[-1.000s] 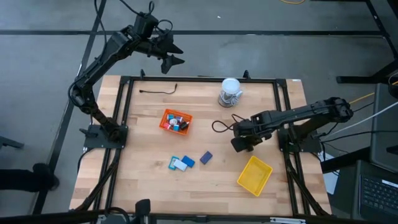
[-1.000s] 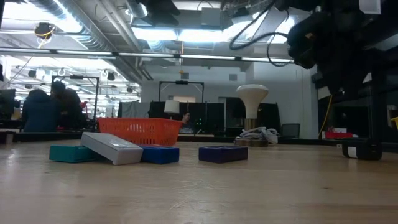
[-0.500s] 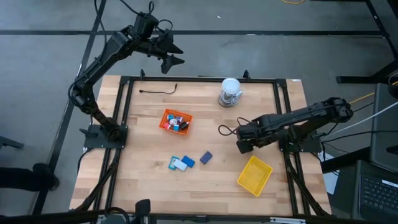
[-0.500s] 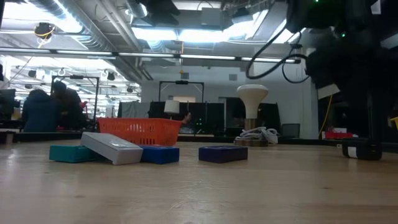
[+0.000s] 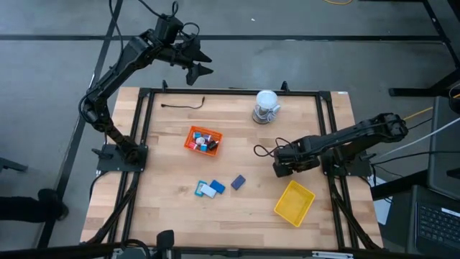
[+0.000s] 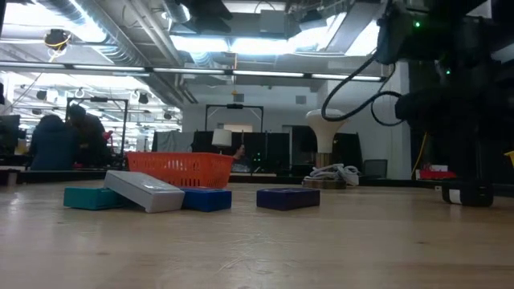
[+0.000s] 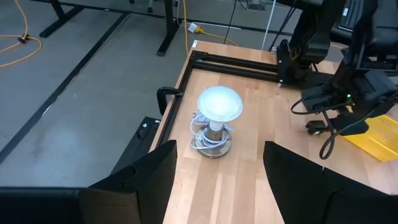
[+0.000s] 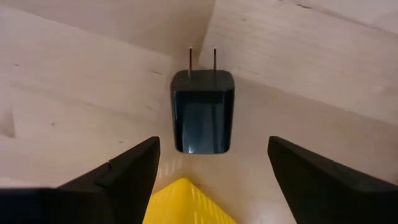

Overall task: Pick & Place Office items
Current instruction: Put the black charger adapter into the orange basket

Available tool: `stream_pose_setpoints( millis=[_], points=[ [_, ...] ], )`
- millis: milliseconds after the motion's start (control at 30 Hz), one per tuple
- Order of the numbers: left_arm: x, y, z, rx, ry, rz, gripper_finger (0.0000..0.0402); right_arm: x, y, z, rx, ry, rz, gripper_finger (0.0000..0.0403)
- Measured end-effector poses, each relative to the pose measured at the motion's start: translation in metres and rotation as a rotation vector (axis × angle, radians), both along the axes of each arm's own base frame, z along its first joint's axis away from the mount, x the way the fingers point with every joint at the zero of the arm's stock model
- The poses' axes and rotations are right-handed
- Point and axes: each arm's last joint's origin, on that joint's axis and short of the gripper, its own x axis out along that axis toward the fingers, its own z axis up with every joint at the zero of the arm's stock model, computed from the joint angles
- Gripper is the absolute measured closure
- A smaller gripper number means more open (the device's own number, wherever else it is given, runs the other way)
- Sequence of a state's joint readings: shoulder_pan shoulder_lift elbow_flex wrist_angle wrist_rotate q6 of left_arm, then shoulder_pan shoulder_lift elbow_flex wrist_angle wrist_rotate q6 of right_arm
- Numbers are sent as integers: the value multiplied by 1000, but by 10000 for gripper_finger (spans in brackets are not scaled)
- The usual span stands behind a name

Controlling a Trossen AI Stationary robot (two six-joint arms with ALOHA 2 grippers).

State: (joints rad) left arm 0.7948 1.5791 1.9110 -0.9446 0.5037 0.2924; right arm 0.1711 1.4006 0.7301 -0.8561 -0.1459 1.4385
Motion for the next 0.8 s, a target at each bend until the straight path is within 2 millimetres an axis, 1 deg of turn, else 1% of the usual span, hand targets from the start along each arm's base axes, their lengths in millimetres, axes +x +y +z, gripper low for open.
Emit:
stream_pose_setpoints(
  millis=[233, 333, 533, 800],
  points=[
    [0, 0, 0, -5, 0, 3, 167, -6, -1, -13, 1, 2, -33, 120],
    [0, 0, 0, -6, 0, 3, 167, -6, -1, -14, -12, -2, -46, 123],
    [0, 0, 0, -8, 0, 5, 167, 3, -8, -13, -48, -87, -81, 124],
    [0, 0, -1, -15, 6, 5, 167, 5, -18, -13, -60, -95, -98, 124]
  ],
)
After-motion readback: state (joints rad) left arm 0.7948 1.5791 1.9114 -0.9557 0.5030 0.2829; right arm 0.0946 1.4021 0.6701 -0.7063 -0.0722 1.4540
